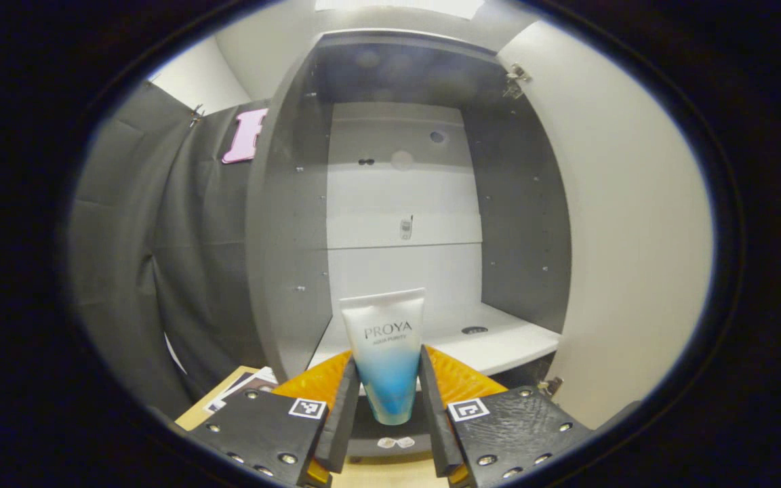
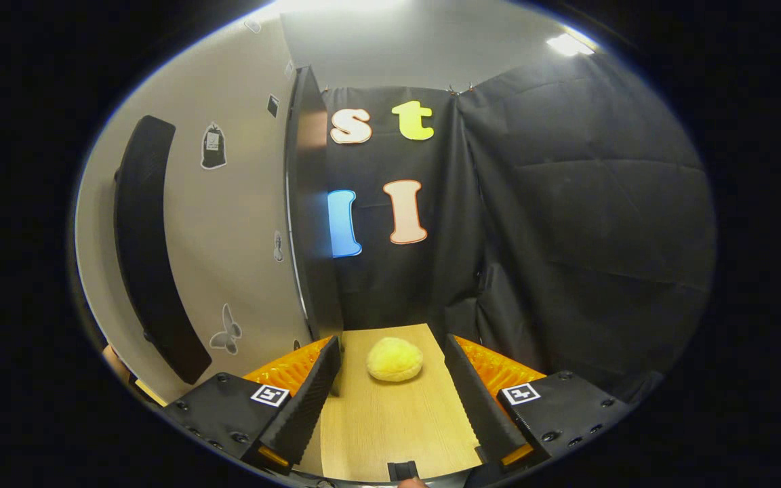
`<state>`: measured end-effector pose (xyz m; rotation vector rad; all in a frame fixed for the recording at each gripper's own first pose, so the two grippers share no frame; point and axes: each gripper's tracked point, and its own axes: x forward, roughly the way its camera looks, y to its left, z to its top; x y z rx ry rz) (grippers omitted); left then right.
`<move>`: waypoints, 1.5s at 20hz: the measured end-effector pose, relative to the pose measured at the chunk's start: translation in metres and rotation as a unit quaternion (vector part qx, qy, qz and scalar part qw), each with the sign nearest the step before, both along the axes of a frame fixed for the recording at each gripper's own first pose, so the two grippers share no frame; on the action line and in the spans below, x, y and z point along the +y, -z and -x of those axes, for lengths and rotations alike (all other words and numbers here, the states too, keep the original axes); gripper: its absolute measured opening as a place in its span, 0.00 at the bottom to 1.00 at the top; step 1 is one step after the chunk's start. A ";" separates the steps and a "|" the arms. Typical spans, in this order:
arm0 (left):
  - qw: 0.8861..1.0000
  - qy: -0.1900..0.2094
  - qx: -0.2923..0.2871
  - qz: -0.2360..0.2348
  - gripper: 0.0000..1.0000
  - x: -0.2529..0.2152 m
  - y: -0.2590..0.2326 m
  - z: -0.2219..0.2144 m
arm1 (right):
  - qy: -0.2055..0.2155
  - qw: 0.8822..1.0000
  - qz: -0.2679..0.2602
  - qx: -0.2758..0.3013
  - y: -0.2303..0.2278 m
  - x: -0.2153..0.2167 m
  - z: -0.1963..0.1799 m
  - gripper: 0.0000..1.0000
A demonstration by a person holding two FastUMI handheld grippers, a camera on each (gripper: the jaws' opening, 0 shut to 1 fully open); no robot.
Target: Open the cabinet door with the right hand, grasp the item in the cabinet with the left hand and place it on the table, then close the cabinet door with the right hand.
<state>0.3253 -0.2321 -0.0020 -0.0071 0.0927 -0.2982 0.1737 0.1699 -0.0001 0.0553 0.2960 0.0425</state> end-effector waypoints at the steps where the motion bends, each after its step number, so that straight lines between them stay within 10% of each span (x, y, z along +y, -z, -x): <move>1: 1.000 -0.003 -0.002 -0.001 0.47 0.002 0.002 0.001 | -0.005 1.000 0.001 -0.001 0.000 0.001 0.000 0.98; 30: 0.989 -0.053 0.141 -0.006 0.51 0.031 0.107 0.078 | 0.028 0.999 -0.022 0.009 0.015 -0.020 0.003 0.98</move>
